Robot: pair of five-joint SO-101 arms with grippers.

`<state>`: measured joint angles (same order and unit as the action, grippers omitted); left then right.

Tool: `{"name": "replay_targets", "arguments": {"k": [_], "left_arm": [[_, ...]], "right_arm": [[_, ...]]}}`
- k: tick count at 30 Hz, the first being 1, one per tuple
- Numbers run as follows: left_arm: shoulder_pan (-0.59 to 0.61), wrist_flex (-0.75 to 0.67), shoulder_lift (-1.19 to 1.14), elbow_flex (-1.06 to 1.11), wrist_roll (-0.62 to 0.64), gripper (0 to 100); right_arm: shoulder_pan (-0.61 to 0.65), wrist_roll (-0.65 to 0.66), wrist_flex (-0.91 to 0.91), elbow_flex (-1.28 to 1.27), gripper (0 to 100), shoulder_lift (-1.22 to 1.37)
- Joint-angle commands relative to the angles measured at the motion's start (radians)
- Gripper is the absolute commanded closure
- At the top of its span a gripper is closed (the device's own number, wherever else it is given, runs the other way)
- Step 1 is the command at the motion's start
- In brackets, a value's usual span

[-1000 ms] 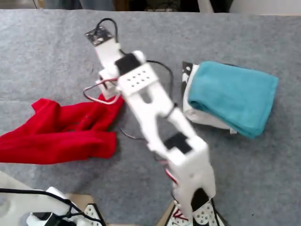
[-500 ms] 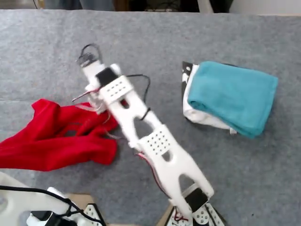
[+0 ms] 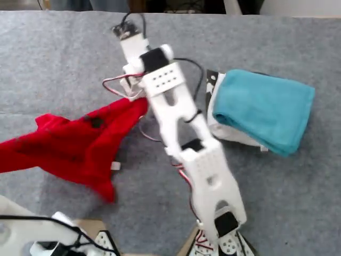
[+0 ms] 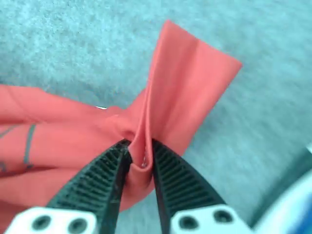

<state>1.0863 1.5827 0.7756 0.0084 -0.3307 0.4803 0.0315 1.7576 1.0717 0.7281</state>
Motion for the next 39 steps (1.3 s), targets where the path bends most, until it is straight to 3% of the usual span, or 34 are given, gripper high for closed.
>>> {"name": "replay_targets", "arguments": {"k": [1,6,12,21,25,28,34,36,39], "left_arm": [[-0.147,-0.023,-0.023,-0.038,0.077,97],[-0.302,-0.066,-0.118,-0.122,0.186,97],[-0.513,-0.150,-0.267,-0.278,0.249,97],[-0.736,-0.373,-0.623,-0.700,0.377,97],[-0.819,-0.281,-0.783,-0.932,0.351,97],[-0.849,-0.092,-0.867,-1.044,0.351,97],[-0.759,0.181,-0.967,-1.109,0.344,97],[-0.691,0.178,-0.979,-1.041,0.322,97],[-0.622,0.178,-0.971,-0.871,0.244,97]], "right_arm": [[-0.068,0.025,0.009,-0.321,98.5,-0.346],[-0.137,0.193,0.006,-0.805,98.5,-0.782],[-0.176,0.457,0.006,-1.148,98.4,-1.211],[-0.170,0.462,0.008,-1.230,98.4,-1.389],[-0.170,0.416,0.008,-1.201,98.4,-1.426],[-0.140,0.408,0.008,-1.168,98.4,-1.463],[0.017,0.407,0.008,-1.283,98.2,-1.484],[0.094,0.407,0.008,-1.354,93.2,-1.484],[0.198,0.408,0.008,-1.428,74.5,-1.483]]}}
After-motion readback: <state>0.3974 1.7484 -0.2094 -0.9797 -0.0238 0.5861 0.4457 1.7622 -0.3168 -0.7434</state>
